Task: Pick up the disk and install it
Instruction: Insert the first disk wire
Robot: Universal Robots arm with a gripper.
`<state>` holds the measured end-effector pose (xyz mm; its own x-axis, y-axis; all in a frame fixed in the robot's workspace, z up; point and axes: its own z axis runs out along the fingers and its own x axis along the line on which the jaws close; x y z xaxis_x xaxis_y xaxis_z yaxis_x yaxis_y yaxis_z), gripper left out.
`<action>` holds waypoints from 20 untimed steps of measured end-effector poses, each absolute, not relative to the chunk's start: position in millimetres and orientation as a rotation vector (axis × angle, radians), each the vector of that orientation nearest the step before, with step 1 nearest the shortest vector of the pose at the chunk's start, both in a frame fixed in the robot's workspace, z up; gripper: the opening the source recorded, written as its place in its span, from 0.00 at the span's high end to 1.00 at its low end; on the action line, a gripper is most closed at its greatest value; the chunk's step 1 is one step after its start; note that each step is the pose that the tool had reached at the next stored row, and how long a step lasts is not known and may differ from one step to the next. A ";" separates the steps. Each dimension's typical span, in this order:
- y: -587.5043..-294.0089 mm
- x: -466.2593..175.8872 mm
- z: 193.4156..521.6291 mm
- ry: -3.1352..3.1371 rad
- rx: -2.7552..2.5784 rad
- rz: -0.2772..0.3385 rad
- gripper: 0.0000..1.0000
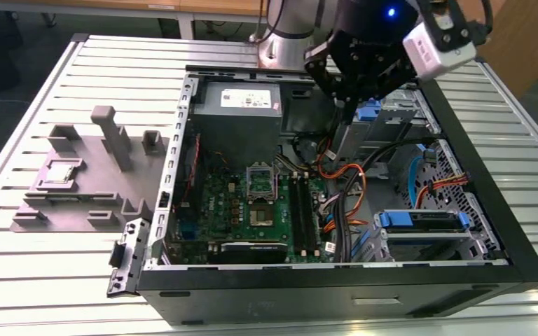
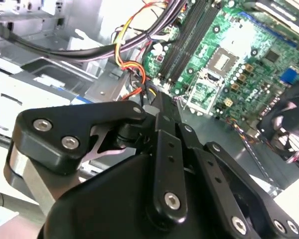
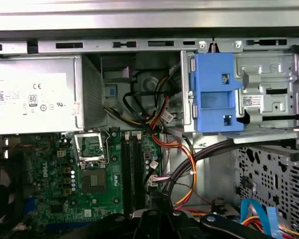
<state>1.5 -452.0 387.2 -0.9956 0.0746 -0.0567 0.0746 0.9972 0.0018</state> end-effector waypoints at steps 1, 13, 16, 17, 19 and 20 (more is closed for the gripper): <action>-452.0 1.6 391.5 3.083 0.115 -0.002 0.90; -467.0 2.4 397.4 3.069 0.114 -0.040 0.90; -474.3 2.8 394.5 3.064 0.114 -0.040 0.90; -476.1 3.4 393.6 3.063 0.114 -0.040 0.90; -479.6 5.4 392.0 3.061 0.114 -0.040 0.90; -481.0 6.8 391.4 3.061 0.114 -0.040 0.90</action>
